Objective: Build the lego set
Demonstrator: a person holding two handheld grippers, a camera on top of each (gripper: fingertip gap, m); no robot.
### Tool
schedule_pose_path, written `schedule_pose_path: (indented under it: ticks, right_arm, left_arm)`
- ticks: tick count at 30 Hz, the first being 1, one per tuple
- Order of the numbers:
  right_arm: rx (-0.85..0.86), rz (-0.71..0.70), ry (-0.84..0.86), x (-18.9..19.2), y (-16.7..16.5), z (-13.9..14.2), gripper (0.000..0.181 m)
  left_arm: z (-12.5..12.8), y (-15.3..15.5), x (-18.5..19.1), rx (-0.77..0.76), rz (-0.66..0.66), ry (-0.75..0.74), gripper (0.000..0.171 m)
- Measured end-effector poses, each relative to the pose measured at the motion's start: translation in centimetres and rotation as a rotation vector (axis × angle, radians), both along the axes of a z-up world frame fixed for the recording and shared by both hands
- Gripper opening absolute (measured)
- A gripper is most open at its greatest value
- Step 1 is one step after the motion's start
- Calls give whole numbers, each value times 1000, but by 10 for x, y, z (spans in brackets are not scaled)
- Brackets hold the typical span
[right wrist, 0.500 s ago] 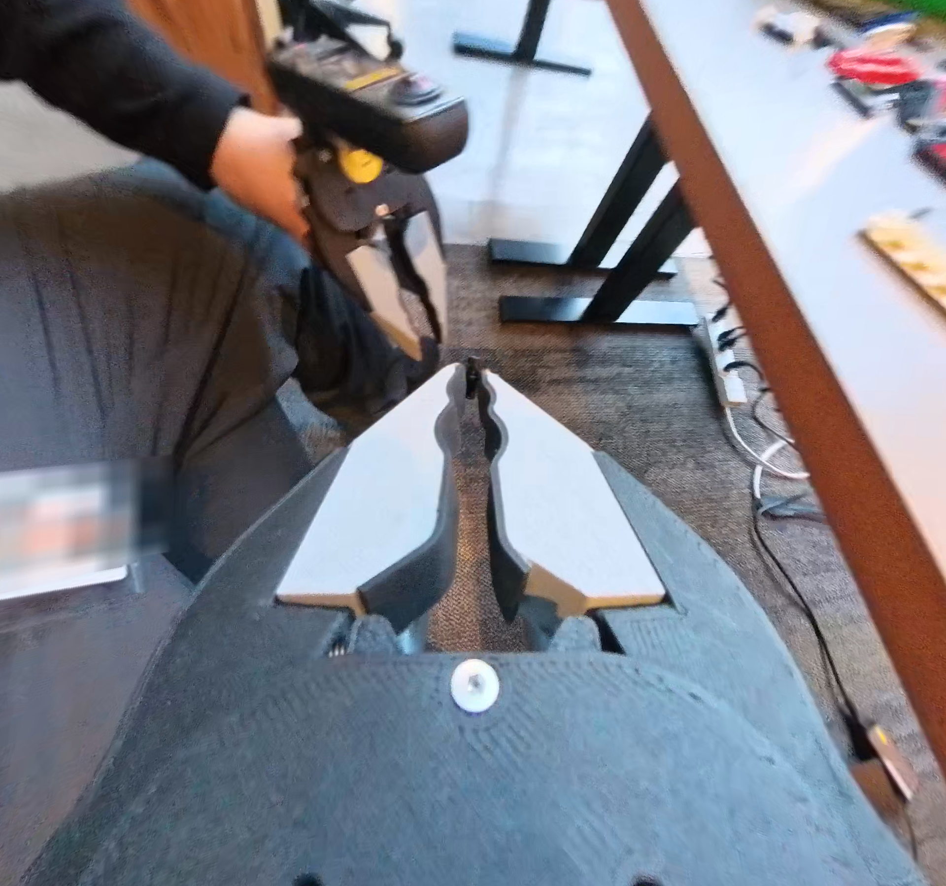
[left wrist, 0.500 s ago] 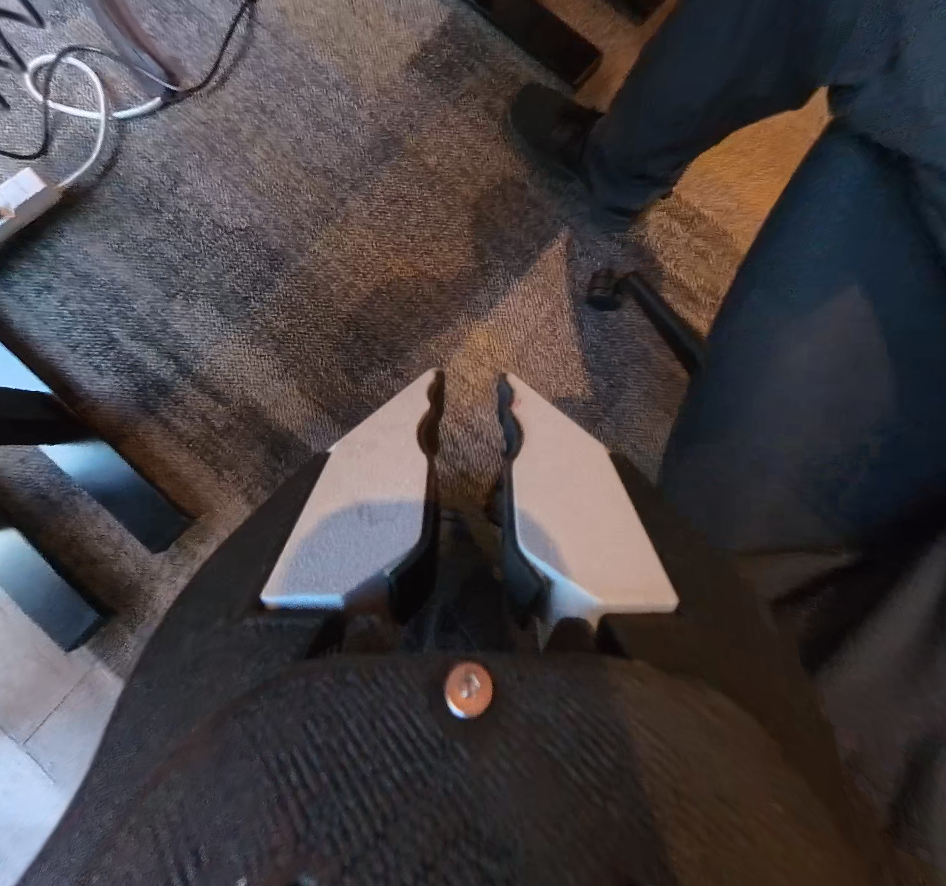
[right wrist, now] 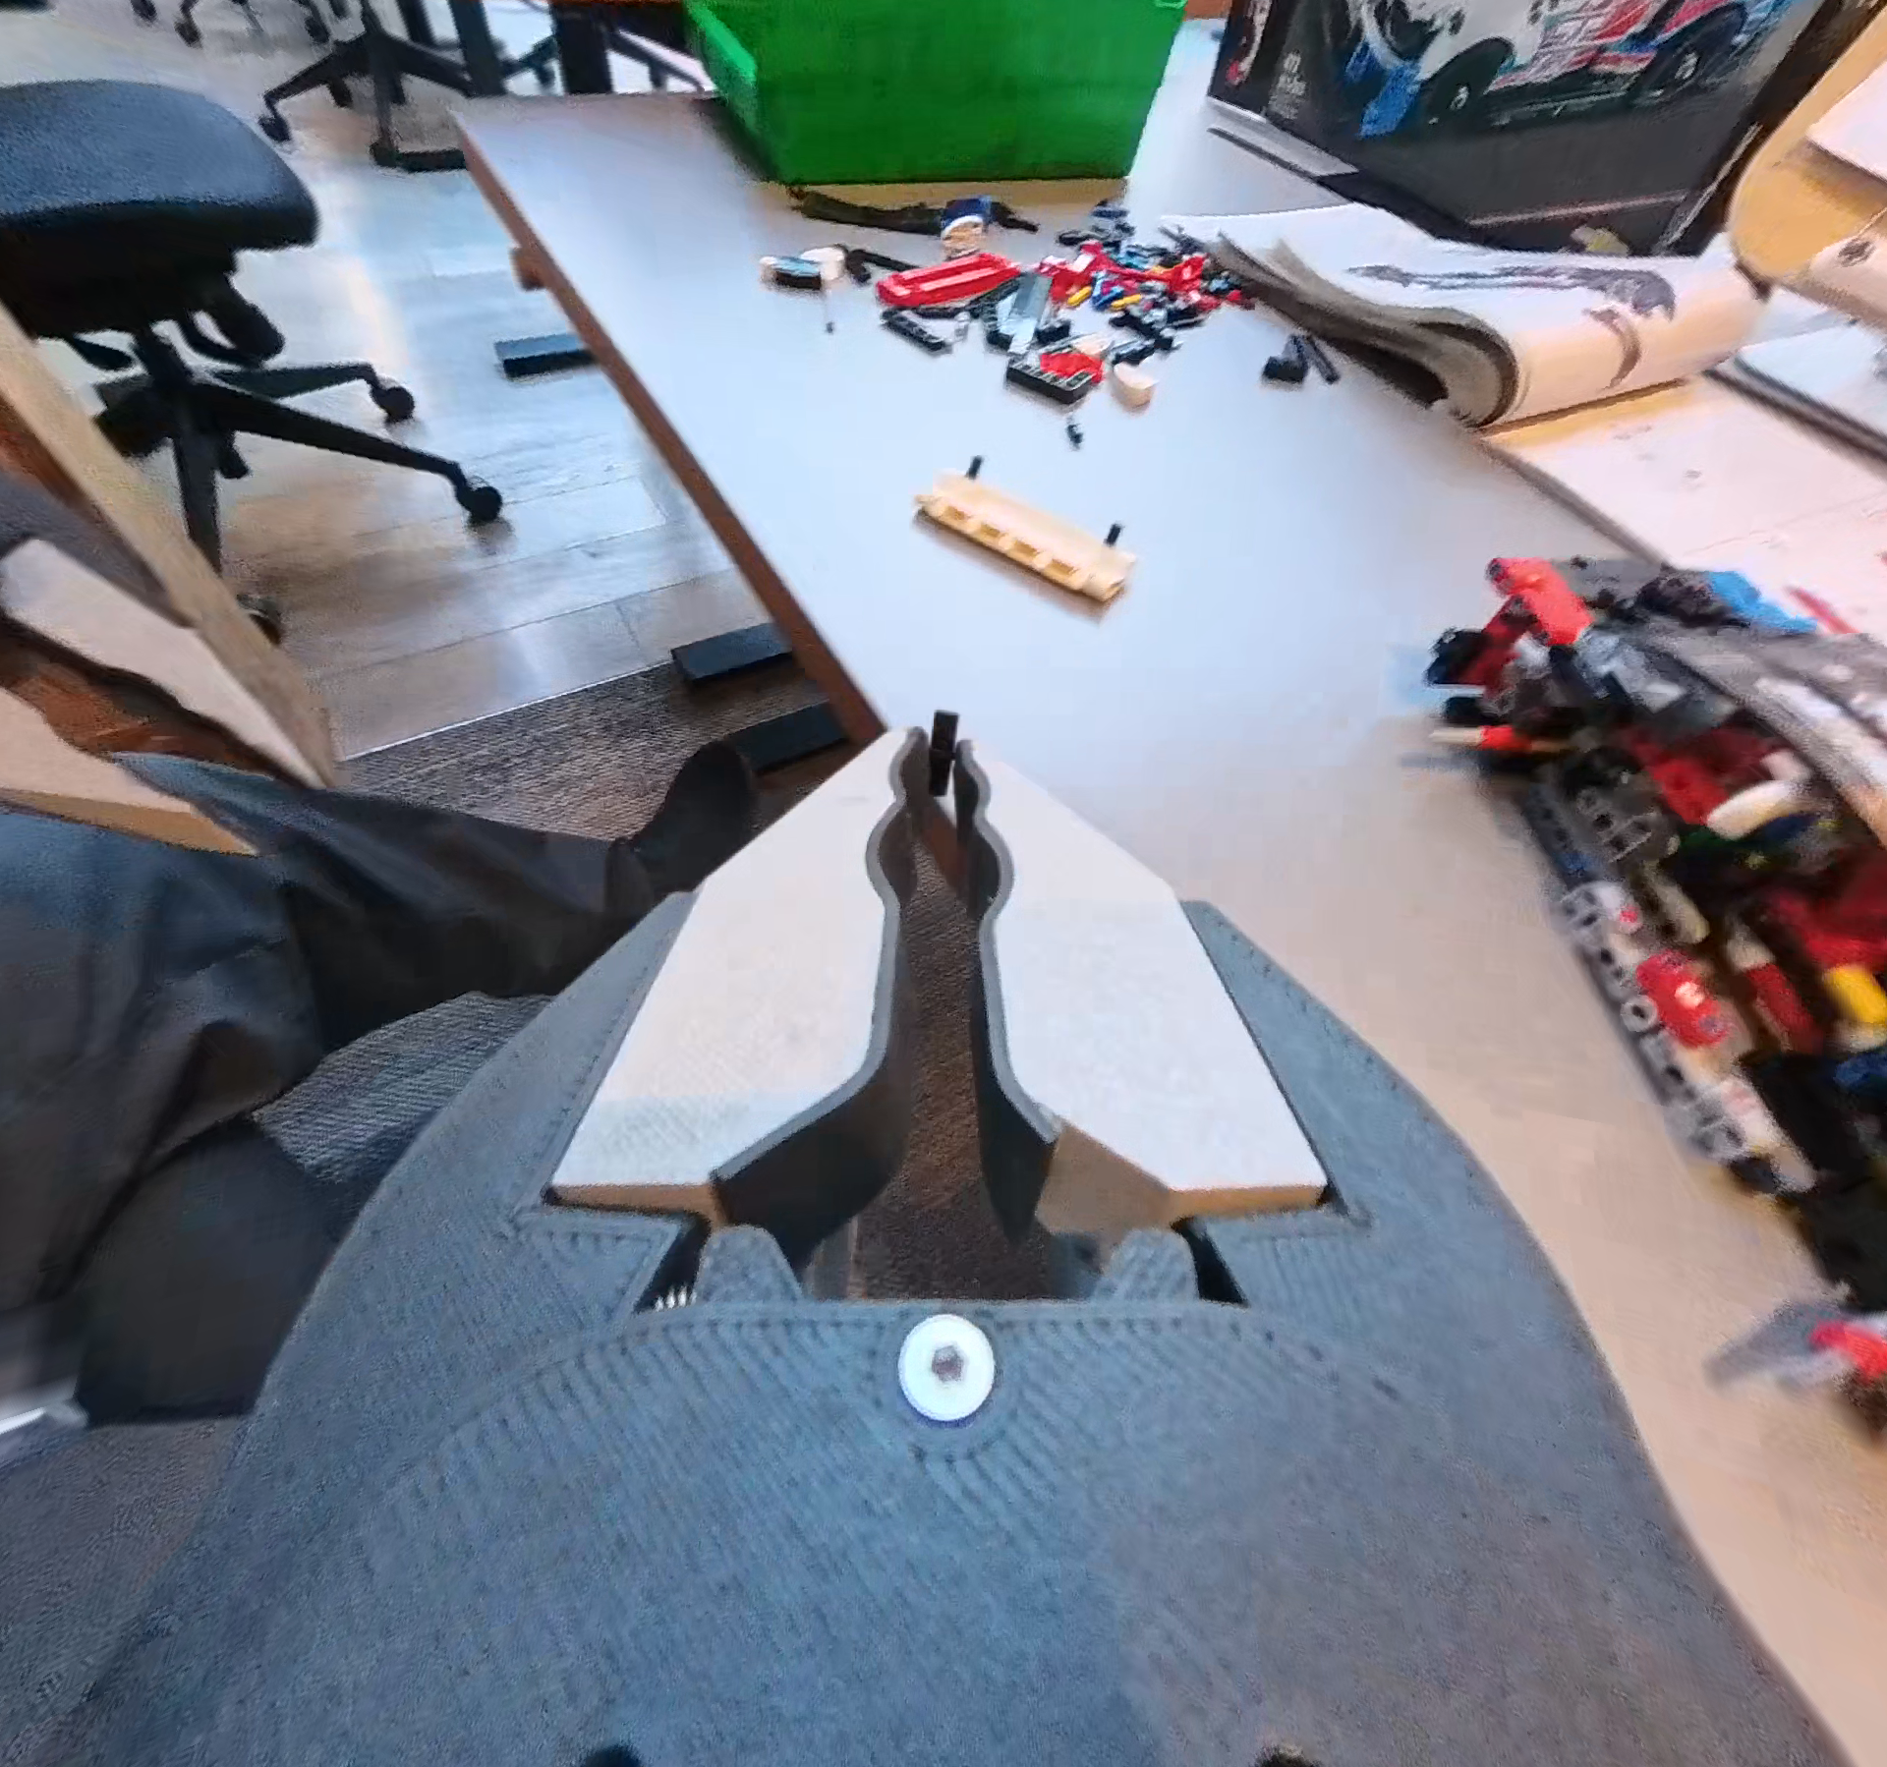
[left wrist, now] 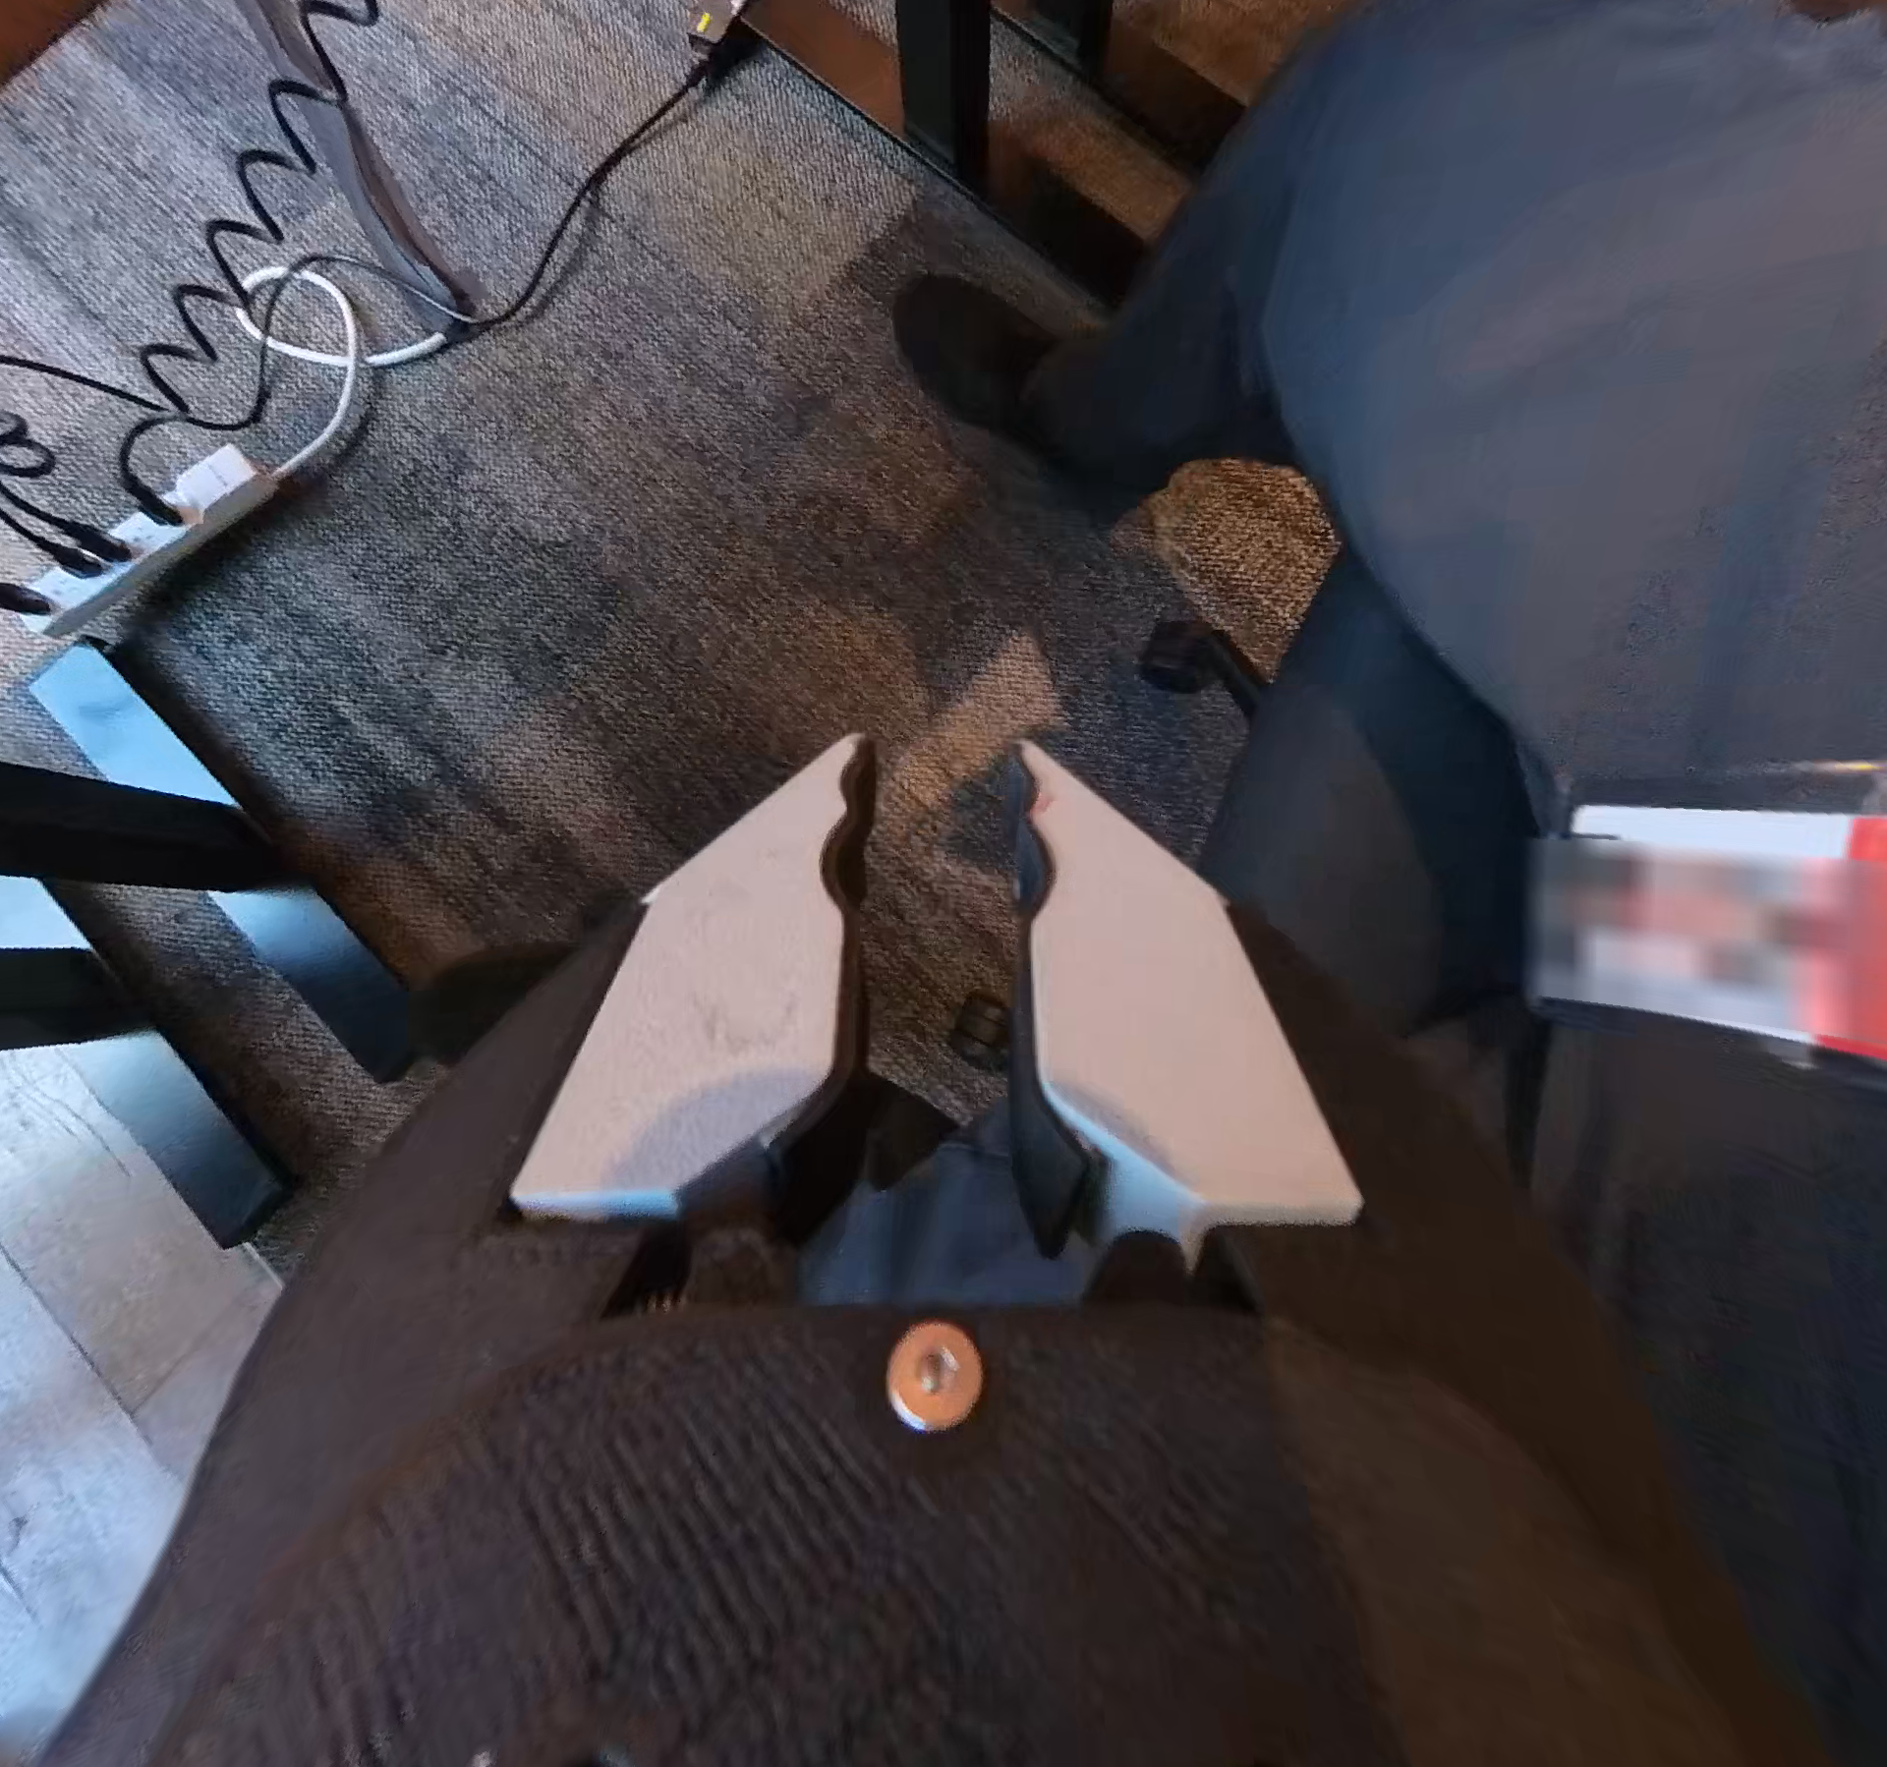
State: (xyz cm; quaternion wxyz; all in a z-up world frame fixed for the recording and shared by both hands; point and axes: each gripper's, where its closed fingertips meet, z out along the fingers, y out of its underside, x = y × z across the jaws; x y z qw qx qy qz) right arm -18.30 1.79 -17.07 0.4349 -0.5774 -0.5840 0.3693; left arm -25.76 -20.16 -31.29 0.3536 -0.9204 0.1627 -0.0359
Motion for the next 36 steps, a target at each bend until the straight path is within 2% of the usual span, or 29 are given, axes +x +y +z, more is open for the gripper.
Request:
schedule_pose_path:
  ticks: [4,7,9,13,18,21,28,31,36]
  right_arm:
    - [46,11,-44,-26,36,-1,2]
    - [43,32,-109,-42,55,-6,2]
    - [19,51,-136,-49,62,-7,2]
    - [-4,85,-279,-57,74,-25,2]
    - [-19,135,-373,-69,82,-34,2]
    - [-7,141,-429,-73,91,-46,2]
    - [49,154,-466,-73,91,-66,2]
    - [78,157,-443,-72,91,-66,2]
    - [132,147,-347,-76,89,-56,3]
  left_arm:
    - [13,15,-20,71,24,19,23]
    - [24,29,-32,119,64,-57,22]
    - [32,42,-45,136,57,-44,21]
    - [72,85,-73,225,30,56,21]
    - [103,130,-87,263,26,-8,22]
    - [104,149,-88,266,42,-78,22]
    - [113,179,-95,320,109,-69,23]
    - [115,182,-91,366,125,-114,23]
    - [93,172,-96,360,129,-25,22]
